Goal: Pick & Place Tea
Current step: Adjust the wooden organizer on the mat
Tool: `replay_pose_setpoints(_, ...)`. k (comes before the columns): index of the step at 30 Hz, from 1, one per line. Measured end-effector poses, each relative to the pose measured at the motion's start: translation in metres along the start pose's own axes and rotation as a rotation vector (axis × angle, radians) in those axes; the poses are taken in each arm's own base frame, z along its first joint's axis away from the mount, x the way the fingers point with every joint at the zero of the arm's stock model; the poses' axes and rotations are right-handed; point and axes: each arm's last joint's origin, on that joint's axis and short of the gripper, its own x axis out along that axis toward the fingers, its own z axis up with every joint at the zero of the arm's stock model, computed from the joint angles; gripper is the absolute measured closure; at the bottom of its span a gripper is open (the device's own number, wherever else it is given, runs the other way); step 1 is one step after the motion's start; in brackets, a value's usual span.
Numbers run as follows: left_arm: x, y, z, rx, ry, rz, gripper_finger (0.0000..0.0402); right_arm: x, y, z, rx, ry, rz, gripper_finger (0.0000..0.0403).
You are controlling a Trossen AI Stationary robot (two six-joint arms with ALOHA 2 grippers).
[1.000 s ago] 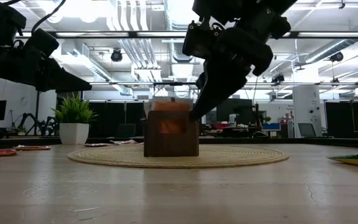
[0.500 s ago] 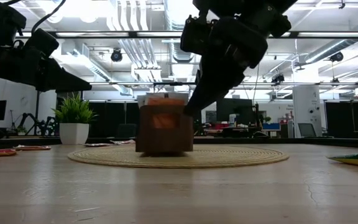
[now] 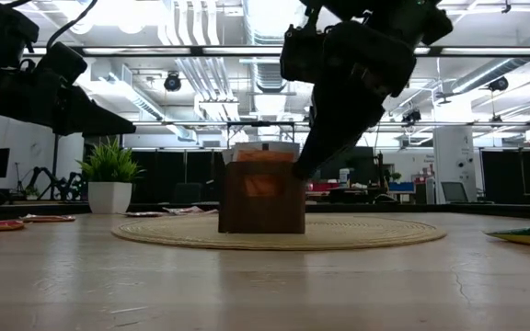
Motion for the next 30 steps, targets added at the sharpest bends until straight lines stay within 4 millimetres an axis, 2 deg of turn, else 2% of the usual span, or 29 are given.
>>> replay_pose_setpoints(7, 0.000, 0.000, 0.000, 0.000, 0.000, 0.000, 0.0199, -0.011, 0.005, -0.006, -0.008, 0.050, -0.007, 0.0385)
replay_pose_setpoints(14, 0.000, 0.000, 0.000, 0.000, 0.001, 0.000, 0.0199, -0.037, -0.002, -0.018, -0.012, 0.038, -0.004, 0.0385)
replay_pose_setpoints(20, 0.000, 0.000, 0.000, 0.000, 0.002, 0.001, 0.0199, -0.050, -0.010, -0.035, 0.032, 0.010, -0.014, 0.0385)
replay_pose_setpoints(30, 0.000, 0.000, 0.000, 0.000, 0.002, 0.000, 0.0199, -0.044, -0.009, -0.046, -0.064, -0.004, 0.148, 0.0385)
